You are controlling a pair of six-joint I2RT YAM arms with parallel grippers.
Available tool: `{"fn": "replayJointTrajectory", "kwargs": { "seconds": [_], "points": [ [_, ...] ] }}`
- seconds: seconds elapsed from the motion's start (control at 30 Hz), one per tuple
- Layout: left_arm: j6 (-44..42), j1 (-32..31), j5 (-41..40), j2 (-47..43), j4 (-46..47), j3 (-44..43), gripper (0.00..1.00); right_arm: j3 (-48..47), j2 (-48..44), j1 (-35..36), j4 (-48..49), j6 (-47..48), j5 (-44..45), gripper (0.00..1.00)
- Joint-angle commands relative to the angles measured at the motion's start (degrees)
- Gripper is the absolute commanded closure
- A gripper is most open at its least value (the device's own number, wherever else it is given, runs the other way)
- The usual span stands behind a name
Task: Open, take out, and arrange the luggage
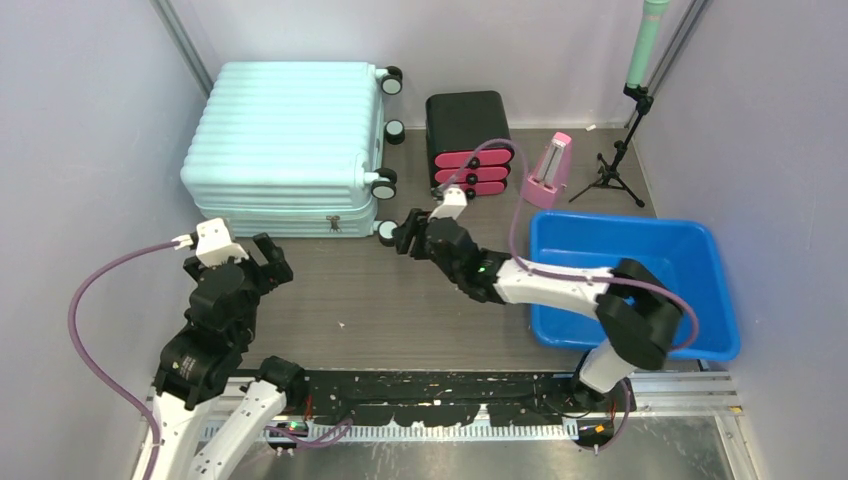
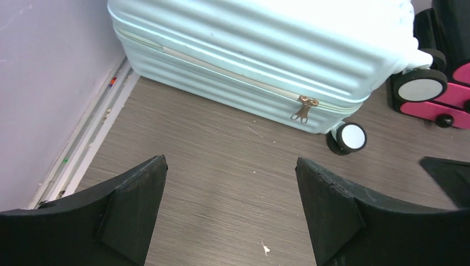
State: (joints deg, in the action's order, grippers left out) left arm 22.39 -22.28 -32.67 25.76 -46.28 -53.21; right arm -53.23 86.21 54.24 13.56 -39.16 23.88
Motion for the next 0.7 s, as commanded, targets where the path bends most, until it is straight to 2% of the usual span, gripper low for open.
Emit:
{"fn": "replayJointTrajectory", "kwargs": {
  "seconds": [0.0,0.17,0.33,0.67],
  "points": [
    [0.7,-0.7,-5.0,-0.3,-0.1,-0.5,0.11,-6.4,11.9,3.1,20.8,2.8,3.7,0.46],
    [0.0,-2.1,-6.0,-1.0,0.1,-0.3,0.11,-15.4,23.6,7.3,27.7,14.2,6.0,0.57],
    [-0.2,-3.5,-6.4,-1.4,0.7,0.0,0.11,-20.4,32.3,7.9,32.1,21.9,5.8,0.60],
    [-0.6,-4.5,-6.7,-1.8,1.4,0.4,0.11,-28.1,38.5,7.9,29.5,25.1,5.3,0.63]
  ]
}}
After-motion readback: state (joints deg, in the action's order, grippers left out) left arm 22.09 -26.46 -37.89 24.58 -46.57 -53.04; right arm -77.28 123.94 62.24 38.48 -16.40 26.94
